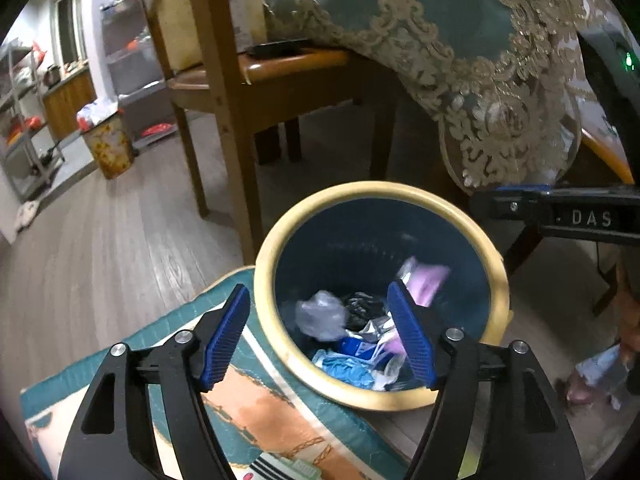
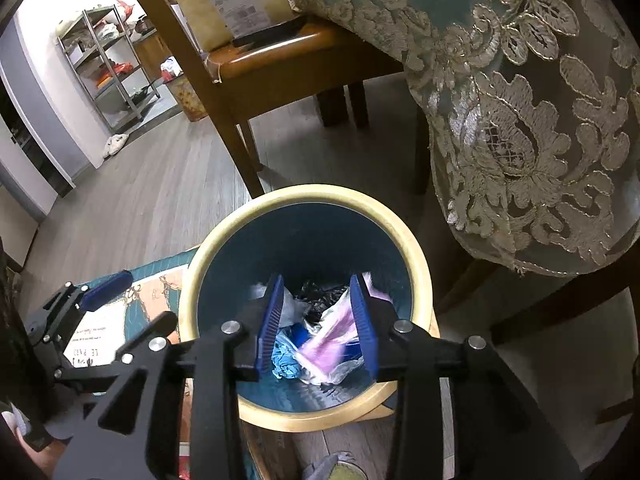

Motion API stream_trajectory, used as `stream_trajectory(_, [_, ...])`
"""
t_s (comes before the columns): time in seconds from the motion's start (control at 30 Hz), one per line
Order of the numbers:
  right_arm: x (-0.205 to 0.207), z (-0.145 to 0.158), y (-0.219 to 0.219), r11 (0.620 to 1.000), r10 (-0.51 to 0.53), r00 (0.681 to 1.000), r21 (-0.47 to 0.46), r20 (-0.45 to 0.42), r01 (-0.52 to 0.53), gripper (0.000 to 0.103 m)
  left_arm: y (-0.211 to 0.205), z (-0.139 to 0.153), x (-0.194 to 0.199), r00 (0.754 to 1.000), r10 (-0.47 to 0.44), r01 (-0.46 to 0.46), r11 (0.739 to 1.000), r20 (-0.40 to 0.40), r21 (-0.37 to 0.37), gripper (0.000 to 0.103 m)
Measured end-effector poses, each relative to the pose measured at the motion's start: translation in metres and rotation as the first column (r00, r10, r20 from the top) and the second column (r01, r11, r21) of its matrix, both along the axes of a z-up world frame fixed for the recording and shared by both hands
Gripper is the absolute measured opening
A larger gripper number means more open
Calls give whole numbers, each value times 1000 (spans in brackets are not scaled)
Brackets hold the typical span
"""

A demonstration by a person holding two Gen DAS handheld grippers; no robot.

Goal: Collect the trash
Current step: 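Carry the pink wrapper and plastic bag over the bin and release both, then move both open grippers back over the cushion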

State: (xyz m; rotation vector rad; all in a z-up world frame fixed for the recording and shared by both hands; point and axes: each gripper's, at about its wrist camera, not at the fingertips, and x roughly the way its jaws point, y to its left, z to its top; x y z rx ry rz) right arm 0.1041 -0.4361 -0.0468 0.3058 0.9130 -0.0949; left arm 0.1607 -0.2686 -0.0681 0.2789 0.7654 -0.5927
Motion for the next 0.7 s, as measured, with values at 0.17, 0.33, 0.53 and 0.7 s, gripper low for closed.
stream_trajectory(0.17, [2,5,4,1000,5,1000,-4,15,-5,48,5,3,-3,1000,2,-2,1000,7,18,75])
stream_trajectory(0.33, [0,16,11,1000,9,999,-29,35,-8,80,18,11,-14,999,20,-22,999,38,38,90])
stream_trajectory(0.53, [-18,37,22,1000,2,997,-14,82,0,97,48,31,-30,995,64,-67,997,71,41,92])
stream_trajectory(0.7, [-39,53,35,998,-39,993,54,108,33,97,81,54,-46,989,125,-125,992,74,-3,93])
